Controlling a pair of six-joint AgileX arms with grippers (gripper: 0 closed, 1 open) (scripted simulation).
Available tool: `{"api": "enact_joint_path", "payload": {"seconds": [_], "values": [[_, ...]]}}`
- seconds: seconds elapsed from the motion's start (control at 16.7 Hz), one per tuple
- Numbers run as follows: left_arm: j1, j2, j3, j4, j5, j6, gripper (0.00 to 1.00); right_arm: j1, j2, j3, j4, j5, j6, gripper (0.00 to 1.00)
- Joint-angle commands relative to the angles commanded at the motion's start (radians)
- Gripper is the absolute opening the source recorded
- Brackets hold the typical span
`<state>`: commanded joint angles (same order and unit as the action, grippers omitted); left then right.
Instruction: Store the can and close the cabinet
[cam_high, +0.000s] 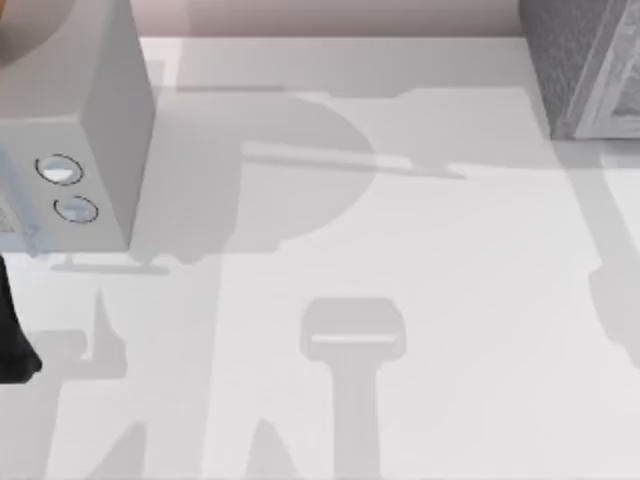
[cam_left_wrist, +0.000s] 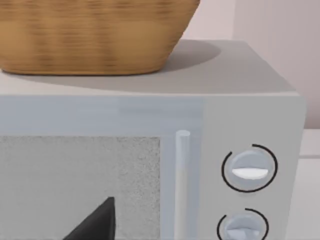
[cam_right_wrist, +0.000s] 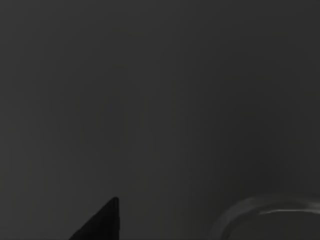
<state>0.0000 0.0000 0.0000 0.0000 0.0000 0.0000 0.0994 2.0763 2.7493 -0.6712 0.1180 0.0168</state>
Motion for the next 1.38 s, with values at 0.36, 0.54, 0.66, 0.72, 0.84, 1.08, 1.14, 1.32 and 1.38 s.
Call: {"api": "enact_joint_path", "payload": {"seconds": [0.36,0.54,0.66,0.72,0.84,1.08,1.14,1.32,1.38], "values": [[0.000,0.000,0.000,0.000,0.000,0.000,1.00,-0.008,-0.264,-0.278,0.120,-0.046,-0.023,1.00],[0.000,0.000,0.000,0.000,0.000,0.000,1.00,-0.020,-0.509,-0.560,0.212,-0.074,-0.041,1.00],[0.000,0.000,0.000,0.000,0.000,0.000,1.00,-0.030,-0.696,-0.799,0.277,-0.092,-0.052,1.00],[0.000,0.000,0.000,0.000,0.000,0.000,1.00,-0.035,-0.793,-0.932,0.310,-0.100,-0.056,1.00],[0.000,0.000,0.000,0.000,0.000,0.000,1.00,-0.045,-0.989,-1.216,0.376,-0.113,-0.062,1.00],[0.000,0.000,0.000,0.000,0.000,0.000,1.00,-0.065,-1.372,-1.799,0.496,-0.131,-0.062,1.00],[0.000,0.000,0.000,0.000,0.000,0.000,1.00,-0.070,-1.463,-1.933,0.522,-0.133,-0.059,1.00],[0.000,0.000,0.000,0.000,0.000,0.000,1.00,-0.082,-1.711,-2.278,0.589,-0.134,-0.049,1.00],[0.000,0.000,0.000,0.000,0.000,0.000,1.00,-0.086,-1.783,-2.373,0.607,-0.133,-0.044,1.00]]}}
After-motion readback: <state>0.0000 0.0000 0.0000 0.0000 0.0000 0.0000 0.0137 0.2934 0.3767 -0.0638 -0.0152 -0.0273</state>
